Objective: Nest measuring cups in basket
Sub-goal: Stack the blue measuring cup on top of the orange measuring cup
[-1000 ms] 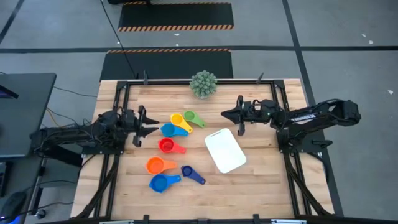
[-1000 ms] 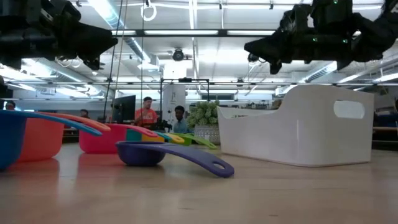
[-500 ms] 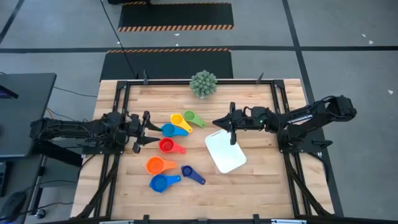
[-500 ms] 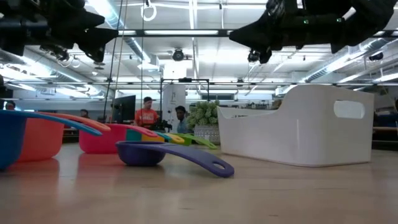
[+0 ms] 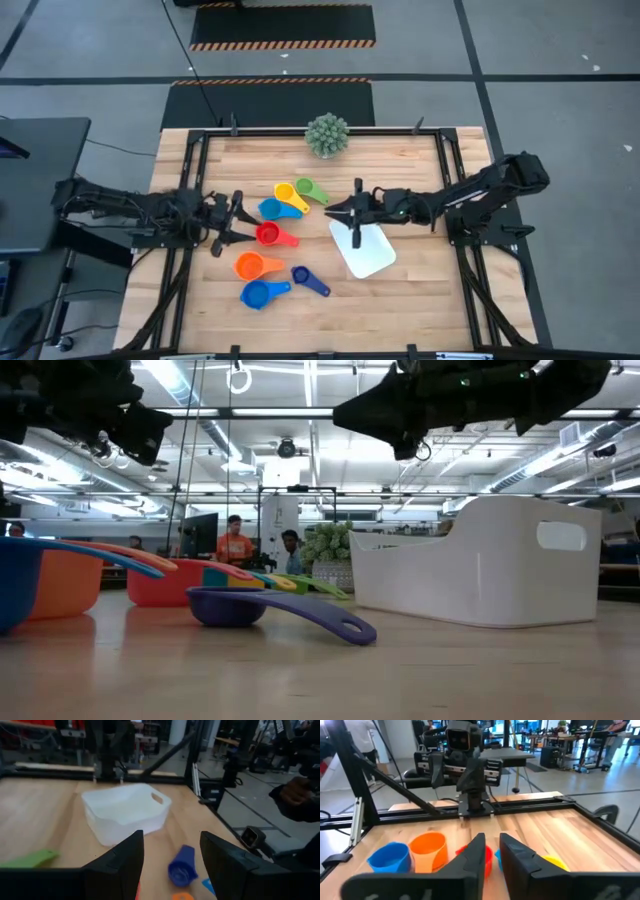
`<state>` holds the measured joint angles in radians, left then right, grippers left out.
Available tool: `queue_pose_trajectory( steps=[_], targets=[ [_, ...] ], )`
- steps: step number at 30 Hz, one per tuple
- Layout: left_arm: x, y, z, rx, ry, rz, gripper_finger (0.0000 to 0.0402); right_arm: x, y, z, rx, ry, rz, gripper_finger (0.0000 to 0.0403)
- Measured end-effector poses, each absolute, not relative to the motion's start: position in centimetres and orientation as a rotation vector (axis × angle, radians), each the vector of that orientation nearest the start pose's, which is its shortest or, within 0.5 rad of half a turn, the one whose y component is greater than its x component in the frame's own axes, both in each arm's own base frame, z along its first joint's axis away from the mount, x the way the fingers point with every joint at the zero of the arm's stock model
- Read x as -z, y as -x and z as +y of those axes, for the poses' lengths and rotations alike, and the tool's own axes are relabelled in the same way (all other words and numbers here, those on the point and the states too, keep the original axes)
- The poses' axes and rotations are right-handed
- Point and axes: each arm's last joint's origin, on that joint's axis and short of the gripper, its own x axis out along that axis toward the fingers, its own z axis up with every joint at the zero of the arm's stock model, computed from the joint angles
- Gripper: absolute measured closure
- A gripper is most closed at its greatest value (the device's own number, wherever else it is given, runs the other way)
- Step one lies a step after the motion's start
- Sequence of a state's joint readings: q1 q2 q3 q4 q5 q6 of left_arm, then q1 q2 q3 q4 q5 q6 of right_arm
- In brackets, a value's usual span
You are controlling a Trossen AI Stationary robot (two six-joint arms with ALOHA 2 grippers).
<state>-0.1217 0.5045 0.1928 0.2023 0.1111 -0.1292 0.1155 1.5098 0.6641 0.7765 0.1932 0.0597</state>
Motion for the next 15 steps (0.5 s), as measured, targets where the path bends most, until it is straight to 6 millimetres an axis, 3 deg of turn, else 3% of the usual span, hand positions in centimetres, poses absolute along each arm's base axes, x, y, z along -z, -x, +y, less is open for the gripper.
queue_pose_trajectory(
  steps=[8, 15],
  targets=[
    [-19.5, -13.3, -2.7, 0.158, 0.183, 0.204, 0.02, -21.0, -33.8, 3.6, 0.074, -0.016, 0.177, 0.0288],
    [-19.1, -13.4, -3.5, 0.153, 0.245, 0.243, 0.02, -20.9, -35.5, 4.6, 0.05, 0.034, 0.229, 0.0279]
  ],
)
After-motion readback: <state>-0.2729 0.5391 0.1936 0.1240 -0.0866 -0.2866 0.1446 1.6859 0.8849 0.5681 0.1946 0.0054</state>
